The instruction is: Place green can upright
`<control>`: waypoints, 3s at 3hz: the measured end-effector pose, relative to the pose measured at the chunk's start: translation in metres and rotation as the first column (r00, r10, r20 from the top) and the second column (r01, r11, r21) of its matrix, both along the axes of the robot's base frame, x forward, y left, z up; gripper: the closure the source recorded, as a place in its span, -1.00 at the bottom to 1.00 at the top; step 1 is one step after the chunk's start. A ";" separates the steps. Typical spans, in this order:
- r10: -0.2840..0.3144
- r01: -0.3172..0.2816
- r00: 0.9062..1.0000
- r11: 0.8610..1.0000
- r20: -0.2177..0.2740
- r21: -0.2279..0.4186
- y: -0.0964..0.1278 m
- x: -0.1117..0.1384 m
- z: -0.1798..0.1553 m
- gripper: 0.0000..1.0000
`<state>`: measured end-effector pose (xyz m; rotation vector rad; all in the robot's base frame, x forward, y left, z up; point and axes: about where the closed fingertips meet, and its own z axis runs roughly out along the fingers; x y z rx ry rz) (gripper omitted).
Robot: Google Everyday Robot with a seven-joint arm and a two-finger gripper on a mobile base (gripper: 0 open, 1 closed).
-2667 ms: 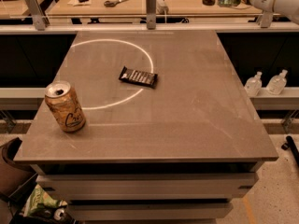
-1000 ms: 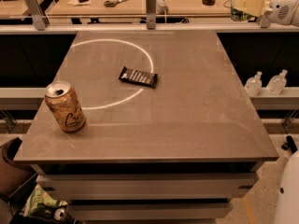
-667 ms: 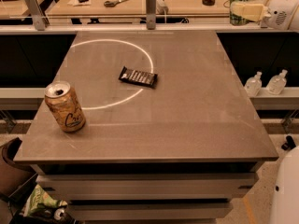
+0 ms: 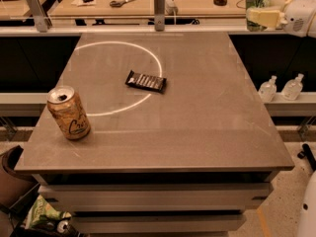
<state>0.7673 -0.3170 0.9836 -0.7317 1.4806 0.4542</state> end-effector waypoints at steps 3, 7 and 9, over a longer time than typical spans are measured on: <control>0.030 -0.033 0.999 0.996 -0.044 -0.080 0.034 -0.011 -0.037 1.00; 0.170 -0.163 0.983 0.980 -0.063 0.112 0.081 -0.022 -0.069 1.00; 0.185 -0.175 0.981 0.971 -0.052 0.162 0.085 -0.022 -0.073 1.00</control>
Offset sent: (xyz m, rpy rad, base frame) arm -0.0221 0.0329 -0.0467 -0.1094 0.0312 -0.0045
